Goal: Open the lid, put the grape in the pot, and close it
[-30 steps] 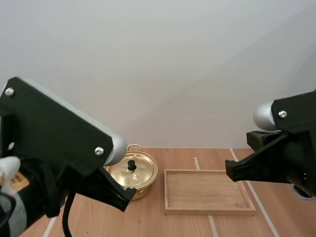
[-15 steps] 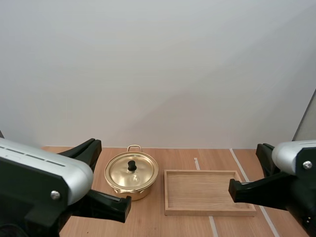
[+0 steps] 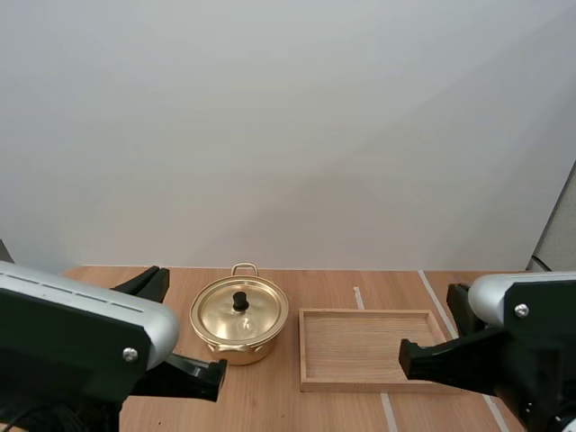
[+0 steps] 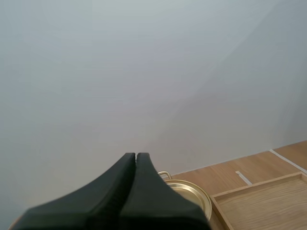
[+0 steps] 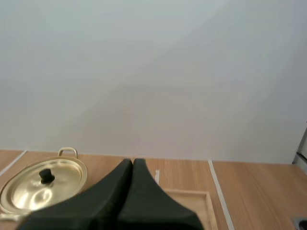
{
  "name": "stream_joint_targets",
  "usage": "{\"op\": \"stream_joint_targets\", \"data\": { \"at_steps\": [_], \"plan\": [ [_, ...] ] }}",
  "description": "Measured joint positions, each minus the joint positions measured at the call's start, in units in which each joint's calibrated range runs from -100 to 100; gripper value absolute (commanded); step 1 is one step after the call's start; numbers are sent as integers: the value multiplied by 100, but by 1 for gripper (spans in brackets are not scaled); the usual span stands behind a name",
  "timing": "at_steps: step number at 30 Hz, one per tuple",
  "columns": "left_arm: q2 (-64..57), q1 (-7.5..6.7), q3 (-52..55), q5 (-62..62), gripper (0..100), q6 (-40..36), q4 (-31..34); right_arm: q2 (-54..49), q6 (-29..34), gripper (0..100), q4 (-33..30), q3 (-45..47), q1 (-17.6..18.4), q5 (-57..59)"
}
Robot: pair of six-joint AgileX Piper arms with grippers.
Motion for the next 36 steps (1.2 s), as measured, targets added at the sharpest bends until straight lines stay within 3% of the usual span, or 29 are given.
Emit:
{"op": "stream_joint_targets", "data": {
  "at_steps": [2, 4, 6, 7, 13, 21, 31, 36],
  "plan": [
    [0, 0, 459, -736, 1, -10, 0, 0, 0, 0, 40, 377, 0, -661],
    [0, 9, 959, -1547, 1, -21, 12, 0, 0, 0, -45, 1236, 0, -2439],
    [0, 9, 1558, -2410, 1, -21, 12, 0, -10, 0, -136, 1635, 0, -2928],
    [0, 9, 1902, -3015, 1, -21, 12, 0, -10, 0, -299, 2215, 0, -4001],
    [0, 9, 2999, -3921, 1, -278, 12, 0, -10, 0, -440, 3505, -7, -5430],
    [-91, 112, 3466, -3734, 1, -965, 12, 0, -10, 0, -320, 3558, -238, -4892],
    [-107, 112, 3466, -2632, 1, -985, 276, 0, -10, 0, -169, 3558, -311, -2948],
    [-107, 112, 3466, -2598, 1, -985, 285, 0, -10, 0, -219, 3558, -311, -2796]
  ]
}}
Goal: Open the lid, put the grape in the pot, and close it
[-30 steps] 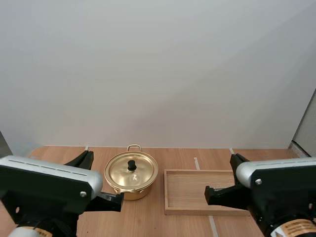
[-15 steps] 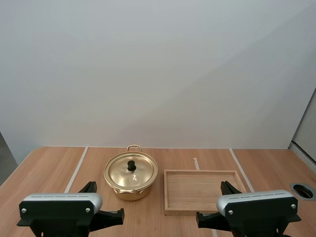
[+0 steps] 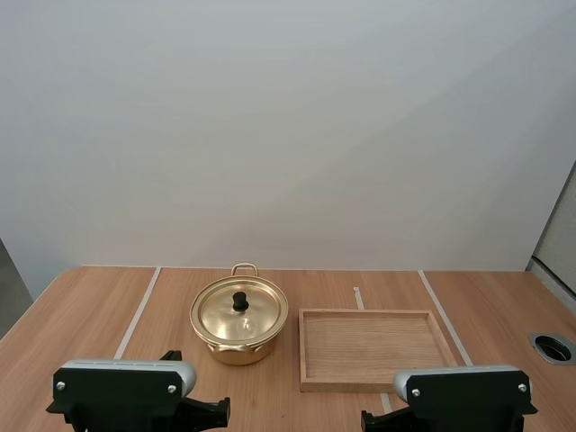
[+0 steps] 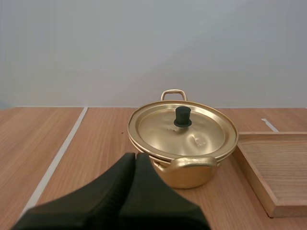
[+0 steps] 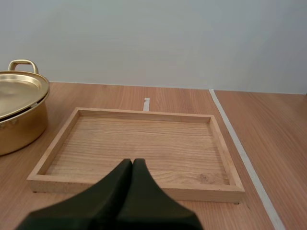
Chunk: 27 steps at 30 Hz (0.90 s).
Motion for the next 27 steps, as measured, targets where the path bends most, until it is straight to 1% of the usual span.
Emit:
{"op": "stream_joint_targets", "data": {
  "at_steps": [27],
  "plan": [
    [0, 0, 0, -103, 1, 0, 0, 0, 0, 0, -34, 0, 0, 0]
  ]
}}
